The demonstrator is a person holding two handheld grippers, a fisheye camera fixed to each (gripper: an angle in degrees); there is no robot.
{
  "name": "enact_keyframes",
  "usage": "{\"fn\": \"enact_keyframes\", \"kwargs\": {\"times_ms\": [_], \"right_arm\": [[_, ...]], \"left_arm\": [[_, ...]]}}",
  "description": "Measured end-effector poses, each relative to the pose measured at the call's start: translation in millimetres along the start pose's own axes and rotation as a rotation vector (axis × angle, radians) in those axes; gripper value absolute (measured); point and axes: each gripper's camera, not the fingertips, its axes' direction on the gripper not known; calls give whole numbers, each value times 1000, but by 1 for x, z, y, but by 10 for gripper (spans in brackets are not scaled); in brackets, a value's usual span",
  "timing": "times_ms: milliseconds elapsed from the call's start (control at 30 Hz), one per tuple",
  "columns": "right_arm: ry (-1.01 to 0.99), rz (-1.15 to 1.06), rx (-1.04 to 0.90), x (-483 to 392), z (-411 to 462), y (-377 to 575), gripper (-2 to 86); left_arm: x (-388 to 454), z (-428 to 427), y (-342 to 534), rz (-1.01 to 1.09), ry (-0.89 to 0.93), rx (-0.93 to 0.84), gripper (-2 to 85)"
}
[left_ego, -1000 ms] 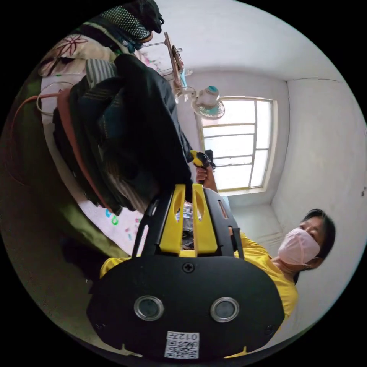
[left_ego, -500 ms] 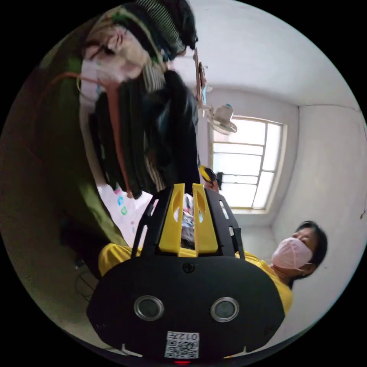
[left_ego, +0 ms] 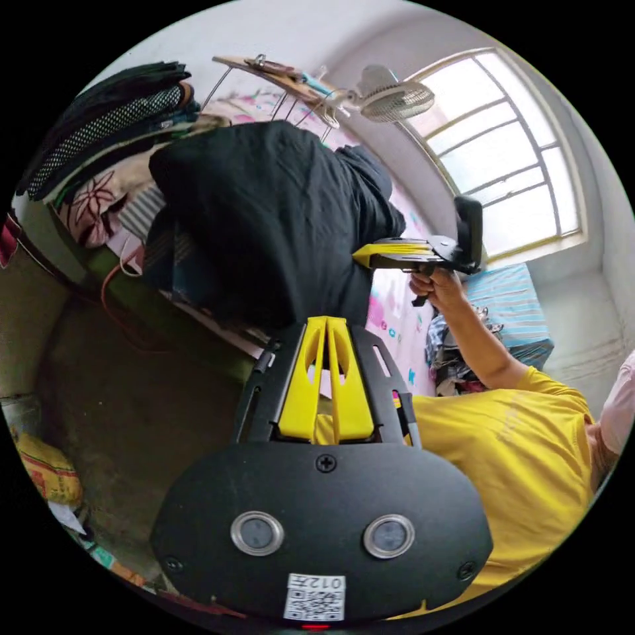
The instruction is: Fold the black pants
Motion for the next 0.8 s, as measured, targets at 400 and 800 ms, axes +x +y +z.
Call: {"fn": "enact_keyframes", "kwargs": {"times_ms": [400, 800], "right_arm": [[-168, -169, 271, -73, -28, 7, 7], [-160, -385, 13, -134, 35, 23, 7]], "left_arm": [[-18, -50, -98, 49, -168, 175, 7], [-47, -42, -131, -52, -183, 193, 6]]}}
